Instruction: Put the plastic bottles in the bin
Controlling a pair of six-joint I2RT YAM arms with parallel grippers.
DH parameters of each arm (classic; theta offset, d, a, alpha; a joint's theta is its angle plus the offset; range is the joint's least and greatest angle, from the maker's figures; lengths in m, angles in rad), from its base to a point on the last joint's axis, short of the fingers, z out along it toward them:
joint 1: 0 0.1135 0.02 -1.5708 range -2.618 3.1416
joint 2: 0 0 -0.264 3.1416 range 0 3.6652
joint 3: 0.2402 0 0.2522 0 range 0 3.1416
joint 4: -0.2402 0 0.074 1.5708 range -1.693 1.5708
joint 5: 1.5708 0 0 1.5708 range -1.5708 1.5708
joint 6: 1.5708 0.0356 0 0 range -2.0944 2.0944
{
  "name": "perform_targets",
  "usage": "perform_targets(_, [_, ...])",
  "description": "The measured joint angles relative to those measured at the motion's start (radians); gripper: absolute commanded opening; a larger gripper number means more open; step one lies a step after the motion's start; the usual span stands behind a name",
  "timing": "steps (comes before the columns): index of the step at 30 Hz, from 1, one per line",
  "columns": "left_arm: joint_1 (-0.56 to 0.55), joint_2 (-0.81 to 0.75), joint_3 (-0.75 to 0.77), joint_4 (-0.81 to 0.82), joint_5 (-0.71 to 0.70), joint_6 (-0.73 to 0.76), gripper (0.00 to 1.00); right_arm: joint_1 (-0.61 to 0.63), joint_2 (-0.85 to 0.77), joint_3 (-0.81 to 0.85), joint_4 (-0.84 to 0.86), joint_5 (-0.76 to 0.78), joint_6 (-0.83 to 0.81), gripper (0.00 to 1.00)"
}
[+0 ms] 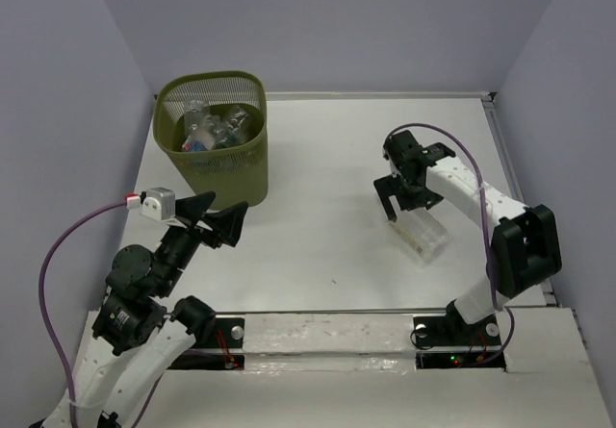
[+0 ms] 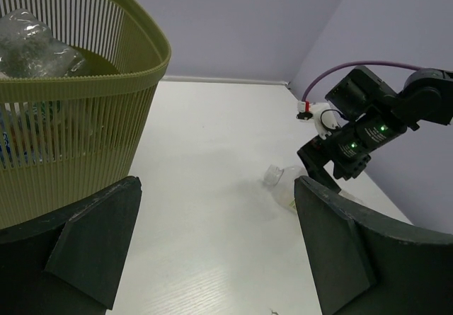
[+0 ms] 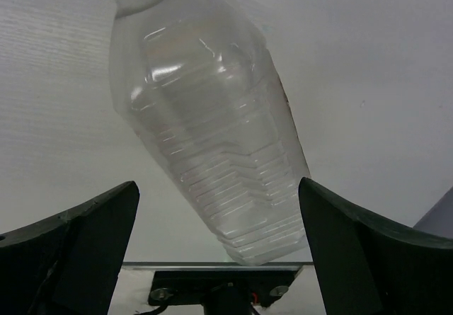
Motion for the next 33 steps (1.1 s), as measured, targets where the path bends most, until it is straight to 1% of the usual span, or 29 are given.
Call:
perform_targets(5, [-0.016, 0.000, 0.000, 0.000, -0.011, 0.006, 0.99, -0.117, 0.044, 0.000, 0.064, -0.129, -0.140, 1.00])
perform_targets(7, [-0.021, 0.000, 0.000, 0.000, -0.013, 0.008, 0.99, -0.142, 0.061, 0.000, 0.081, -0.168, -0.178, 1.00])
perform_targets(13, [-0.026, 0.000, 0.000, 0.000, -0.017, 0.011, 0.99, -0.150, 0.128, 0.000, 0.140, -0.337, -0.269, 0.99])
perform_targets(16, [-0.026, 0.000, 0.000, 0.000, -0.020, 0.012, 0.99, -0.150, 0.155, -0.013, 0.190, -0.418, -0.280, 0.91])
perform_targets(17, [-0.026, 0.000, 0.000, 0.000, -0.023, 0.012, 0.99, -0.150, 0.155, -0.016, 0.198, -0.427, -0.280, 0.84])
perform_targets(18, [-0.026, 0.000, 0.000, 0.000, -0.023, 0.012, 0.99, -0.150, 0.153, -0.020, 0.212, -0.434, -0.276, 0.79])
perform_targets(20, [-0.026, 0.001, 0.000, 0.000, -0.026, 0.013, 0.99, -0.150, 0.148, -0.028, 0.235, -0.436, -0.262, 0.67])
perform_targets(21, [-0.026, 0.002, 0.000, 0.000, -0.027, 0.013, 0.99, -0.150, 0.143, -0.032, 0.243, -0.433, -0.249, 0.56])
perform_targets(22, [-0.026, 0.002, 0.000, 0.000, -0.028, 0.013, 0.99, -0.150, 0.139, -0.037, 0.254, -0.431, -0.240, 0.52])
perform_targets(24, [-0.026, 0.005, 0.000, 0.000, -0.032, 0.012, 0.99, -0.150, 0.129, -0.043, 0.268, -0.422, -0.215, 0.45])
perform_targets(29, [-0.024, 0.009, 0.000, -0.001, -0.048, 0.012, 0.99, -0.125, 0.039, -0.039, 0.294, -0.416, -0.124, 0.45])
perform_targets(31, [-0.023, 0.009, 0.000, -0.001, -0.061, 0.012, 0.99, -0.081, -0.024, -0.003, 0.291, -0.416, -0.087, 0.45])
perform_targets(33, [-0.016, 0.009, 0.000, -0.001, -0.075, 0.012, 0.99, -0.007, -0.080, 0.090, 0.301, -0.415, -0.052, 0.45])
